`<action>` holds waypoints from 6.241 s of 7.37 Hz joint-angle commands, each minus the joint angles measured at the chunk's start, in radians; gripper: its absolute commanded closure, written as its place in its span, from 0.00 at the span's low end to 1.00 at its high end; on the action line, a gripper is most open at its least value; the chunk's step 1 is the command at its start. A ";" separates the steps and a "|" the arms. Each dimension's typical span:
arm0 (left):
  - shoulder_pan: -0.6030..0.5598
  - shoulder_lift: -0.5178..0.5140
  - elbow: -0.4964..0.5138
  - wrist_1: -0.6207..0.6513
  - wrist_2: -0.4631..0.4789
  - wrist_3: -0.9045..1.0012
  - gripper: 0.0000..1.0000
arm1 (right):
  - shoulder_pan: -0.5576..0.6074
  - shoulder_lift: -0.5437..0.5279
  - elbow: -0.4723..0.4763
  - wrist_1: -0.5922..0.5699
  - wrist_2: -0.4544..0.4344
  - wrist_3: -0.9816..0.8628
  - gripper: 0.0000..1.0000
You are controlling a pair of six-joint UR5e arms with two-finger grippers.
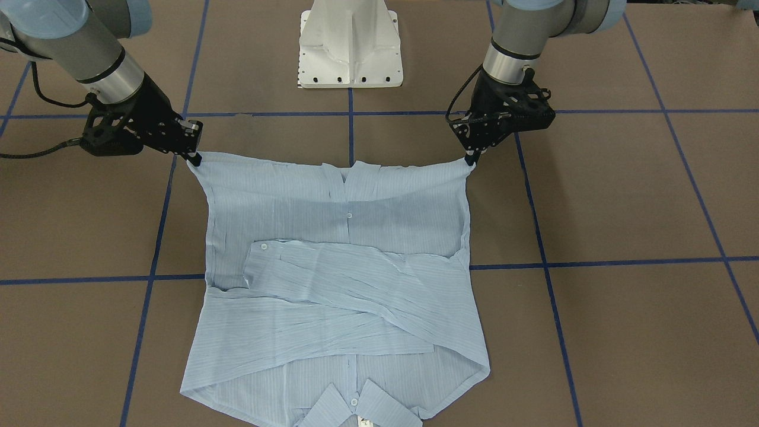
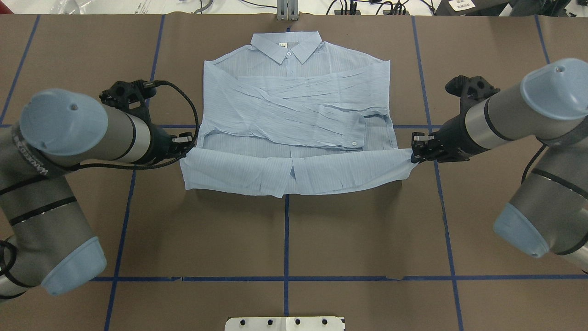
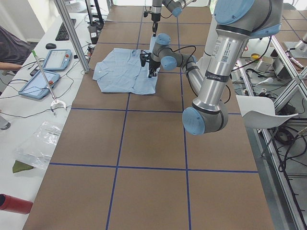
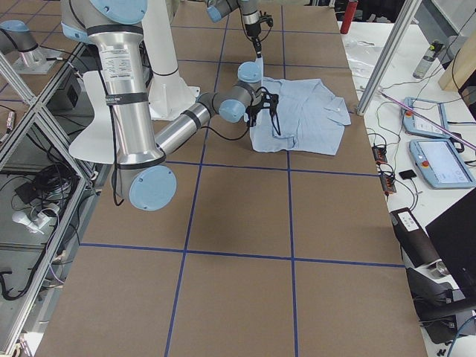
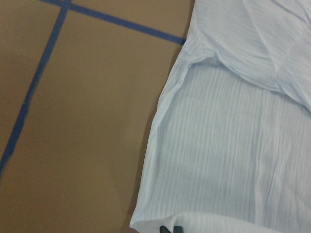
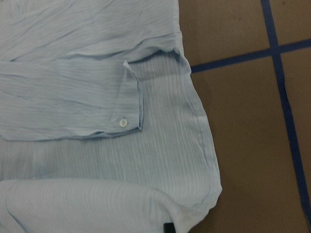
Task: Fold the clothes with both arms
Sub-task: 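Lift the hem with both grippers and fold it toward the collar, then lay the hem down beside the collar and open both grippers, then raise both grippers up and away from the folded shirt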
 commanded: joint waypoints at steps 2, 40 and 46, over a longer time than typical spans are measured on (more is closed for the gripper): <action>-0.133 -0.088 0.242 -0.241 -0.071 0.018 1.00 | 0.123 0.232 -0.229 0.005 0.028 0.001 1.00; -0.299 -0.037 0.460 -0.710 -0.142 0.072 0.00 | 0.402 0.388 -0.536 0.102 0.119 -0.220 0.00; -0.273 -0.005 0.407 -0.690 -0.143 0.053 0.00 | 0.306 0.316 -0.416 -0.048 0.113 -0.215 0.00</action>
